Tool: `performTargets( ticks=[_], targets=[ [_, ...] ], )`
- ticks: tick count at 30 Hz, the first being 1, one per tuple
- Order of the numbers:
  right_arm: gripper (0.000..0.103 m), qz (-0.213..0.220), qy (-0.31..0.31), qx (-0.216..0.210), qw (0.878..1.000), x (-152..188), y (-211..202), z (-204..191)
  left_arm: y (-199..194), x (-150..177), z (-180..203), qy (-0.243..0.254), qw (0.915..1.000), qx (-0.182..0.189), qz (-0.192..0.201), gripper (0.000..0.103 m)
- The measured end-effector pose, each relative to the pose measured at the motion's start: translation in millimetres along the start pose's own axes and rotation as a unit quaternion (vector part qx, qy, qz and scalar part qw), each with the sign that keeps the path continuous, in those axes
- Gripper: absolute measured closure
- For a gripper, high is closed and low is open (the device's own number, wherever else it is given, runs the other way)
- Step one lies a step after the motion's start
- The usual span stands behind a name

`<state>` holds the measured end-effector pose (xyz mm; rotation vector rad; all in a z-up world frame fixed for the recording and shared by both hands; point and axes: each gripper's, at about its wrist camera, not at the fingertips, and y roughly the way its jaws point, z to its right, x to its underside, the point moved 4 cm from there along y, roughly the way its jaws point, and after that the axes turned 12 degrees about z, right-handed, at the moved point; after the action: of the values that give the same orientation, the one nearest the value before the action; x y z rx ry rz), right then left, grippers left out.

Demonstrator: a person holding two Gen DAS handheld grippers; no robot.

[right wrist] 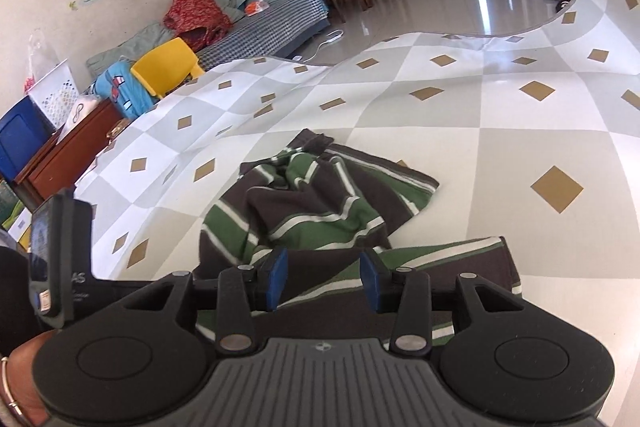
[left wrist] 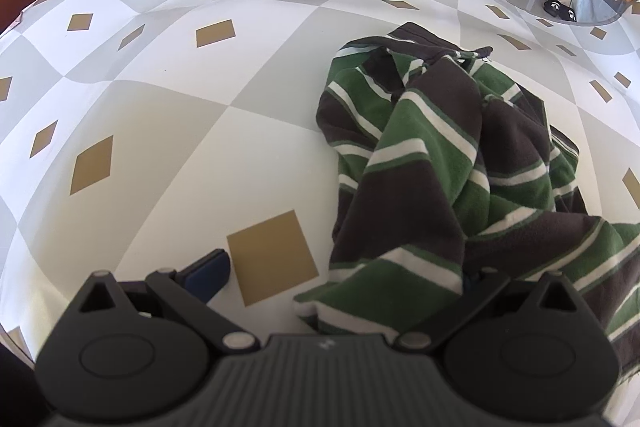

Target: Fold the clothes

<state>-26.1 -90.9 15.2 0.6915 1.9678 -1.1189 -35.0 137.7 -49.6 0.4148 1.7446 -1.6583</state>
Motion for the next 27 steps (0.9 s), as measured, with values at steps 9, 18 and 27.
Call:
performTargets(
  ticks=[9, 18, 27],
  targets=[
    [0.060, -0.001, -0.009, 0.030, 0.999, 4.1, 41.0, 9.6, -11.6, -9.4, -3.8, -0.012, 0.9990, 0.019, 0.039, 0.000],
    [0.059, -0.005, -0.007, 0.050, 0.999, 14.1, 71.5, 14.6, -17.7, -31.1, -1.9, -0.039, 0.9940, 0.051, 0.089, 0.000],
    [0.061, -0.021, -0.015, 0.048, 0.999, 22.6, 83.5, 11.5, -0.1, -37.2, 4.4, -0.049, 0.9946, 0.048, 0.079, 0.000]
  ],
)
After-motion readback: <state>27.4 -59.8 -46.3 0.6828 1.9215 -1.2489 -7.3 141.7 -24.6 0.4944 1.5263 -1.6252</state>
